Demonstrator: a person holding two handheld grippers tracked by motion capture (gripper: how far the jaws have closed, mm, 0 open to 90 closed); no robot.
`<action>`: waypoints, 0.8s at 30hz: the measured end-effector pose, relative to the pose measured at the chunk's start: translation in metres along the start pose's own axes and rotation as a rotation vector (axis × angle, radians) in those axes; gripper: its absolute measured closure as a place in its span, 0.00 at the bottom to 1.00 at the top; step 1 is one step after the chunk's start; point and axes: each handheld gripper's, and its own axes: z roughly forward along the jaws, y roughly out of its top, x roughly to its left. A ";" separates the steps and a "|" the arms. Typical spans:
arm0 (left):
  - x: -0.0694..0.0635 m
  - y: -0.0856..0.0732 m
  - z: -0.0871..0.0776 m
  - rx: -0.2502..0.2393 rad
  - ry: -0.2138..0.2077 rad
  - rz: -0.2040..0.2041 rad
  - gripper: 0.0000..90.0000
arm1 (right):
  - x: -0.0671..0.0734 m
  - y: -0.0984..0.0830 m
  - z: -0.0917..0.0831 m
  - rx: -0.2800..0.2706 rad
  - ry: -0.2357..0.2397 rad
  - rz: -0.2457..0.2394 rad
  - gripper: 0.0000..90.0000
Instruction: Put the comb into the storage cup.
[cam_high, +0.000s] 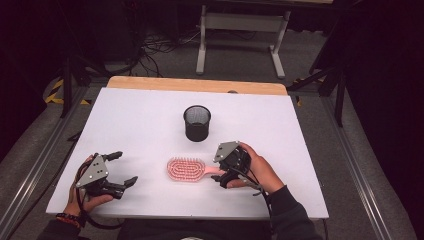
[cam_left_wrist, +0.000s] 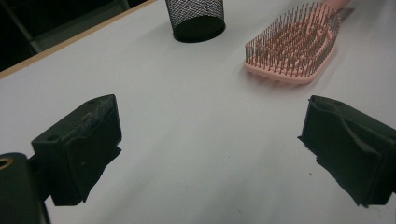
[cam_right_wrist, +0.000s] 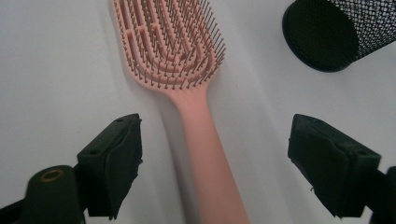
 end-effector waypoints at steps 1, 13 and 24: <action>0.000 0.000 0.000 -0.001 -0.002 -0.002 0.07 | 0.000 0.000 0.000 0.000 0.000 0.000 0.22; 0.000 -0.001 -0.001 0.000 -0.010 -0.002 0.07 | -0.001 0.013 0.030 0.084 0.090 0.023 0.37; 0.000 -0.001 0.000 0.008 -0.011 -0.003 0.07 | -0.010 0.009 0.044 0.112 0.134 0.029 0.53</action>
